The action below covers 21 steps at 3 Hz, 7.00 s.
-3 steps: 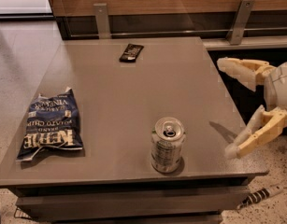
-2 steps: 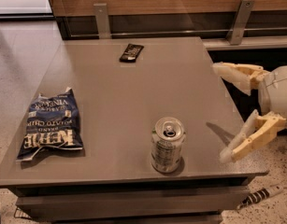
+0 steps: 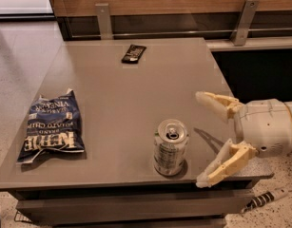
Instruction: Move 7up can near rxbar chocolate
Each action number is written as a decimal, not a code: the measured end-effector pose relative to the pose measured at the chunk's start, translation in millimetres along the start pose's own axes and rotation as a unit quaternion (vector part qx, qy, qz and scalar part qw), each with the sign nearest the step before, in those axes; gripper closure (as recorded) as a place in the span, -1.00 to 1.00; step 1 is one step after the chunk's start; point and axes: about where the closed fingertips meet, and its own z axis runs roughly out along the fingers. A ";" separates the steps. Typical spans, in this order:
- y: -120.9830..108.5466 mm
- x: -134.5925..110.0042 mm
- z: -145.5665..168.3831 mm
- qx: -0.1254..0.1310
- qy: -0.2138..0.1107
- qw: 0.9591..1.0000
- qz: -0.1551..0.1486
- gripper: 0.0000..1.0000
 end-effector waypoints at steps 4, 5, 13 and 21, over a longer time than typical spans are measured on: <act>21.0 26.9 55.5 -0.023 -0.126 0.992 0.011 -0.06; 21.5 26.0 56.0 -0.024 -0.124 0.992 0.012 0.41; -247.9 -64.8 -0.7 0.161 -0.161 0.973 0.035 1.00; -424.5 30.0 95.6 0.246 -0.091 0.954 0.144 1.00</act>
Offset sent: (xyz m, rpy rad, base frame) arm -0.0103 0.0406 -0.0531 0.2391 0.0266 0.0267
